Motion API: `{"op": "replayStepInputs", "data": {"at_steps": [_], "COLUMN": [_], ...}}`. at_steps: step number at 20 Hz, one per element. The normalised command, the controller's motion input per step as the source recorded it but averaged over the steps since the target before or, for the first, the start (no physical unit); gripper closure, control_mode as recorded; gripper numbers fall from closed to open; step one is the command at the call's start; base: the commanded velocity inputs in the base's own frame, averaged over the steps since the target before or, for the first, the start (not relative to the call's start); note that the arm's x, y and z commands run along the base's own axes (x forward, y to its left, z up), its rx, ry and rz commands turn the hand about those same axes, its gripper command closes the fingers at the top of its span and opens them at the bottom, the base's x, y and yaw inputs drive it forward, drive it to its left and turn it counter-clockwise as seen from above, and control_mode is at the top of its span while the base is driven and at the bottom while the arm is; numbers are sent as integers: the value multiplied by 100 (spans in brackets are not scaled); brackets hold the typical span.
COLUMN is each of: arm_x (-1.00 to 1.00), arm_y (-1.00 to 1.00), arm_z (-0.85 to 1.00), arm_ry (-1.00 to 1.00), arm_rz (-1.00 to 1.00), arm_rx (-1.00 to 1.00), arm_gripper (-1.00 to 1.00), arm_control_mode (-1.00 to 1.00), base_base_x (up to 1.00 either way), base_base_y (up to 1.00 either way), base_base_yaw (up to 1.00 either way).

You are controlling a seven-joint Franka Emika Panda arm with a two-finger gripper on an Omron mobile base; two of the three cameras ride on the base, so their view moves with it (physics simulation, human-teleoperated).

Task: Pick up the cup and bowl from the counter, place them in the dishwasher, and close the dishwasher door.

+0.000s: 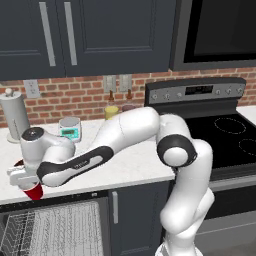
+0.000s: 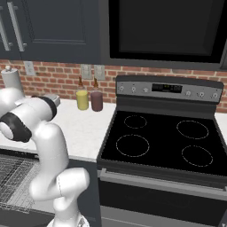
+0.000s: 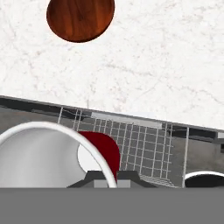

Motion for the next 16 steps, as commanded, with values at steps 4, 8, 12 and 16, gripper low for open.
{"op": "replayStepInputs", "data": {"at_steps": [4,8,12,16], "arm_x": [-41,-19,-22,-25], "arm_y": [-31,-43,-37,-24], "arm_z": [7,0,0,0], "arm_ry": [-2,0,0,0], "arm_rz": [-5,-8,-10,-7], "arm_rx": [7,8,8,7], "arm_gripper": [100,100,100,100], "arm_control_mode": [-100,-100,-100,-100], "base_base_x": [0,0,0,0], "base_base_y": [0,0,0,0], "base_base_yaw": [0,0,0,0]}}
